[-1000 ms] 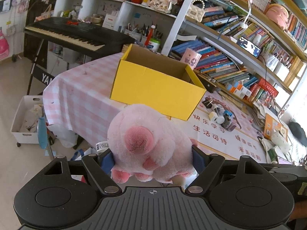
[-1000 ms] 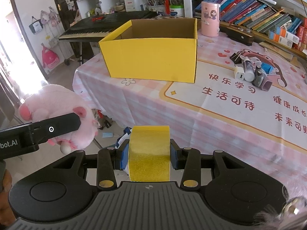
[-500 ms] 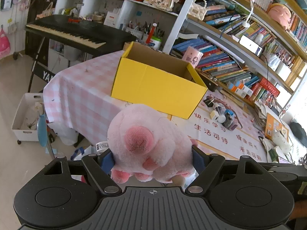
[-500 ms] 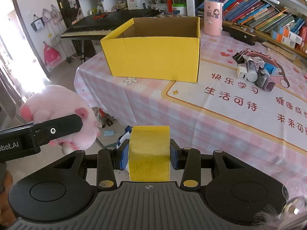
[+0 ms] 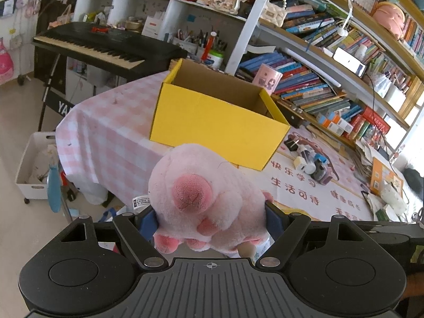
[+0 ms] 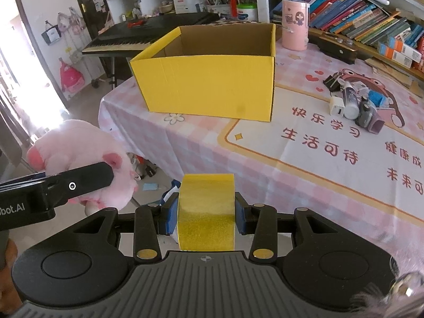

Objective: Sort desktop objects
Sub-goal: 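Lift the pig with the left tool while the right tool lifts the tape toward the box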

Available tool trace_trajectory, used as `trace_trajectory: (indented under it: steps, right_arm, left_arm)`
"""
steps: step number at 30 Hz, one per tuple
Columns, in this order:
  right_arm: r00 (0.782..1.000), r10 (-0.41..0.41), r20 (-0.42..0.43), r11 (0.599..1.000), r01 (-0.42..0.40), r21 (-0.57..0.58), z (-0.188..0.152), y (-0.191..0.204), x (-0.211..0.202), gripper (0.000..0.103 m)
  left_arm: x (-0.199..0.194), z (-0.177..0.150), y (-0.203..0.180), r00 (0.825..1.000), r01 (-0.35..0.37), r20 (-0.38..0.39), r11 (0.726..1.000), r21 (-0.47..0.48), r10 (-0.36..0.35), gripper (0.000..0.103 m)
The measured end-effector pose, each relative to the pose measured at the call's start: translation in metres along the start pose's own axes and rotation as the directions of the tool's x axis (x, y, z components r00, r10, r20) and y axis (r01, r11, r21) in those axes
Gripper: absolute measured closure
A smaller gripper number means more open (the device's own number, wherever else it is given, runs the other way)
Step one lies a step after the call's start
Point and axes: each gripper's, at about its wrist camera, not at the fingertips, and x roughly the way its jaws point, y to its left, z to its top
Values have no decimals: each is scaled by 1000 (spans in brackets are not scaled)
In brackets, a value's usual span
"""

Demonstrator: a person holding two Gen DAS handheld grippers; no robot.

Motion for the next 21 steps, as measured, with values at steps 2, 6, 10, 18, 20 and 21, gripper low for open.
trace_trajectory:
  steps: [2, 6, 10, 18, 20, 21]
  right_arm:
    - [1000, 5, 1, 1000, -5, -6, 6, -1, 3, 64]
    - [1000, 14, 7, 1000, -14, -27, 17, -3, 8, 64]
    - [999, 20, 46, 999, -17, -48, 33, -7, 6, 64]
    - [985, 63, 161, 997, -54, -64, 87, -18, -11, 64]
    - [978, 76, 195, 995, -63, -71, 102, -22, -16, 64]
    - [974, 82, 212, 995, -67, -77, 110, -23, -18, 64]
  left_arm:
    - [2, 3, 0, 1000, -8, 7, 1000, 2, 8, 22]
    - [7, 11, -1, 999, -18, 29, 1000, 8, 18, 22]
    - [12, 25, -3, 998, -11, 54, 1000, 8, 11, 22]
    - [17, 73, -15, 985, 14, 169, 999, 34, -20, 21]
    - [20, 86, -19, 980, 20, 197, 999, 48, -29, 21]
    - [21, 92, -21, 977, 23, 211, 998, 57, -34, 21]
